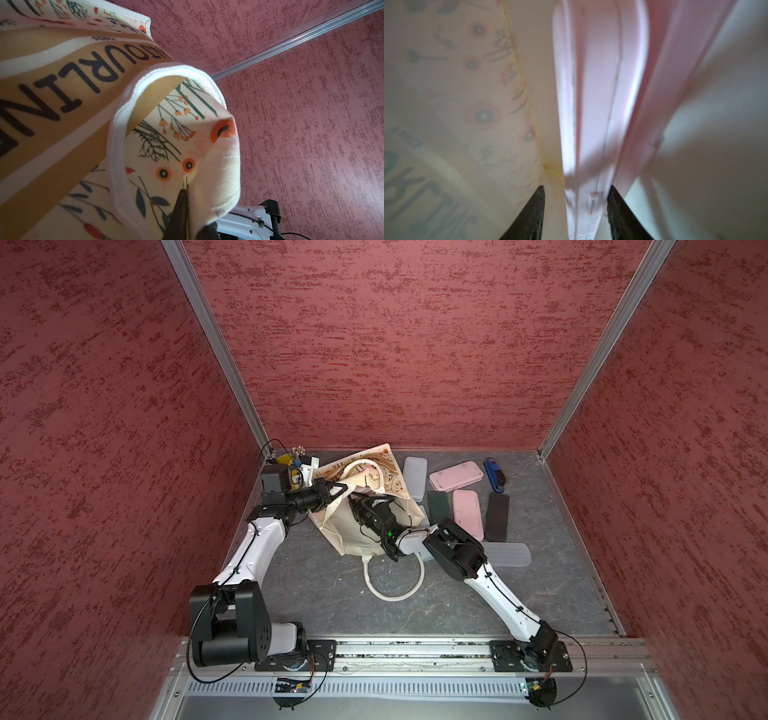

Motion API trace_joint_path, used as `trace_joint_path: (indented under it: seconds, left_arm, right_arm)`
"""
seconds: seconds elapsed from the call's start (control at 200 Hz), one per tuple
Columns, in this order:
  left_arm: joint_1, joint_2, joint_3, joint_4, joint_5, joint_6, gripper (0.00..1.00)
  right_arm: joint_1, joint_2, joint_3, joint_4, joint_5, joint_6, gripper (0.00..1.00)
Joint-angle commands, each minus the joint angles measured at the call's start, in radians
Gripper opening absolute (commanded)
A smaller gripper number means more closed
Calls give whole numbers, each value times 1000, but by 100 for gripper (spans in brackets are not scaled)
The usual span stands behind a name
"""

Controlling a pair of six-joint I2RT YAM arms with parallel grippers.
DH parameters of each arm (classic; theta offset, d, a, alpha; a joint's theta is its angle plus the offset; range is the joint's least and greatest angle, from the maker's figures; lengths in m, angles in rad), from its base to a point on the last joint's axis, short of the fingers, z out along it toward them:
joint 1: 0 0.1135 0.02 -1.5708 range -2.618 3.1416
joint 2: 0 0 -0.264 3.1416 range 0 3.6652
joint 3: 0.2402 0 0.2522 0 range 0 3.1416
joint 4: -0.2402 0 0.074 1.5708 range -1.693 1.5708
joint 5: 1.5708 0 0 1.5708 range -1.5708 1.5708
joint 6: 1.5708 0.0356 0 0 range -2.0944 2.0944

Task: Take out the pencil case from the canvas bag
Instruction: Pick up the pencil case from the canvas bag.

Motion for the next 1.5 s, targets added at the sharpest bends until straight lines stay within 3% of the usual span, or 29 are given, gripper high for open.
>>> trace_joint_path:
  seconds: [0.0,0.561,0.982,1.498]
  left_arm:
    - [-9,-4,-5,22,40,-17,4]
    - [-13,5,-6,19,37,-14,4]
    - [-18,4,-5,18,37,-15,4]
    - [-16,9,-5,15,32,-13,4]
  right_arm:
    - [-14,27,42,11,-4,27,49]
    - [-25,67,140,-26,17,38,48]
    - [-28,131,296,-171,43,66,48]
    - [-30,102,210,-123,18,86,35]
